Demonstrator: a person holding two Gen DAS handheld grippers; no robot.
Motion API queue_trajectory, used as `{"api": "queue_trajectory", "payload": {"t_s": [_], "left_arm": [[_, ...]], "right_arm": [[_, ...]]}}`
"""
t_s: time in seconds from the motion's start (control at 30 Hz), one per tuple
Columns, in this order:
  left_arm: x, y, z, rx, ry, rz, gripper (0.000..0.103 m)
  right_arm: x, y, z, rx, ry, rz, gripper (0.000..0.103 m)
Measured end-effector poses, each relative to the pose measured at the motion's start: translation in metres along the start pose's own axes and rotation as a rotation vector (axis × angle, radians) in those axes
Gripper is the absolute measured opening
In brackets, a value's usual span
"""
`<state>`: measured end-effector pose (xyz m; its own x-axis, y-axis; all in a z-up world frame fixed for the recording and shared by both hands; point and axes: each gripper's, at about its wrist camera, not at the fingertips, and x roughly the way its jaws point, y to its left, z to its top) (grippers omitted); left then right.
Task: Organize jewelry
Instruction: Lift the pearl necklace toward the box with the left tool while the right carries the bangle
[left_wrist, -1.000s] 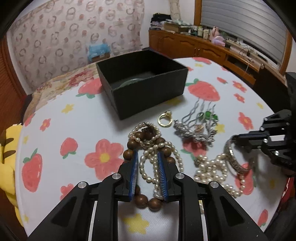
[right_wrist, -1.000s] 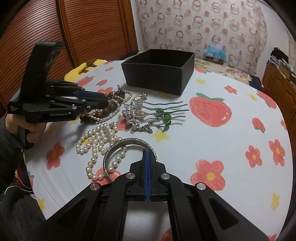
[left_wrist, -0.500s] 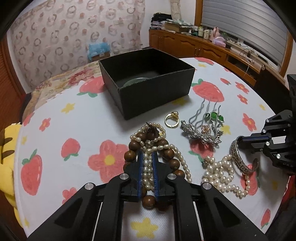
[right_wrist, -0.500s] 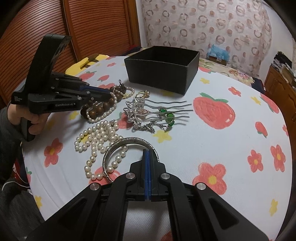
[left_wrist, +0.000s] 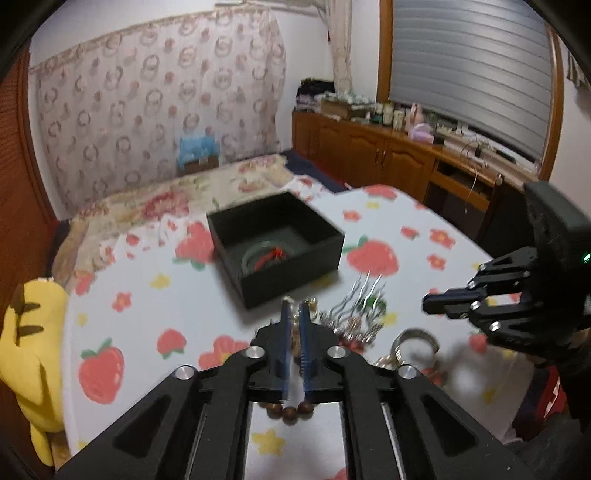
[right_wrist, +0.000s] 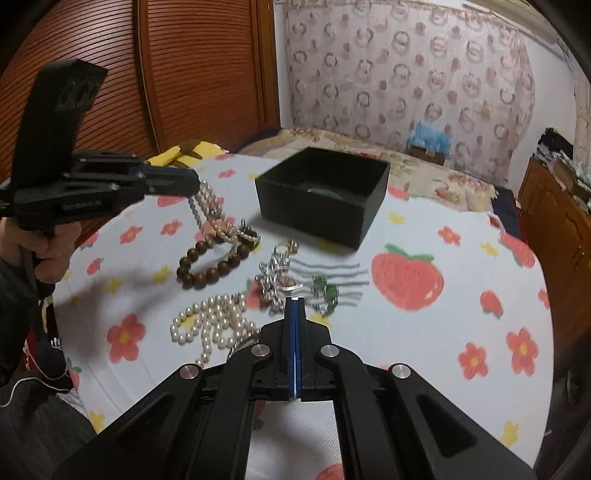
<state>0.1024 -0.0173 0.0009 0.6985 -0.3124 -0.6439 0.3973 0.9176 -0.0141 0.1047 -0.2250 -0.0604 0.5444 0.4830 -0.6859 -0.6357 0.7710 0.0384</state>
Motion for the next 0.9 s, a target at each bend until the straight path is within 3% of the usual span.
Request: {"api": "queue_trajectory", "payload": {"t_s": [0.3, 0.33, 0.4, 0.47, 0.63, 0.7, 0.9], "left_arm": [[-0.023, -0.009, 0.023, 0.026, -0.061, -0.005, 0.003], [-0.023, -0.01, 0.023, 0.025, -0.058, -0.004, 0.003], [-0.021, -0.008, 0.023, 0.017, -0.051, 0.001, 0.003], [-0.021, -0.006, 0.023, 0.006, -0.053, 0.002, 0.003], [-0.031, -0.004, 0.033, -0.007, -0.088, 0.014, 0.003], [-0.036, -0.005, 0.04, -0.001, -0.104, 0.021, 0.003], [-0.045, -0.005, 0.056, 0.0, -0.142, 0.036, 0.003]], "right_arm": [[0.012, -0.002, -0.015, 0.02, 0.051, 0.005, 0.003], [0.015, -0.003, -0.017, 0.027, 0.06, 0.003, 0.005], [0.019, -0.005, -0.02, 0.033, 0.074, 0.008, 0.024], [0.023, -0.006, -0.024, 0.036, 0.092, 0.013, 0.027], [0.035, -0.007, -0.031, 0.035, 0.139, 0.009, 0.024], [0.036, -0.007, -0.031, 0.028, 0.14, -0.008, 0.007], [0.032, -0.006, -0.026, 0.007, 0.132, -0.015, 0.005]]}}
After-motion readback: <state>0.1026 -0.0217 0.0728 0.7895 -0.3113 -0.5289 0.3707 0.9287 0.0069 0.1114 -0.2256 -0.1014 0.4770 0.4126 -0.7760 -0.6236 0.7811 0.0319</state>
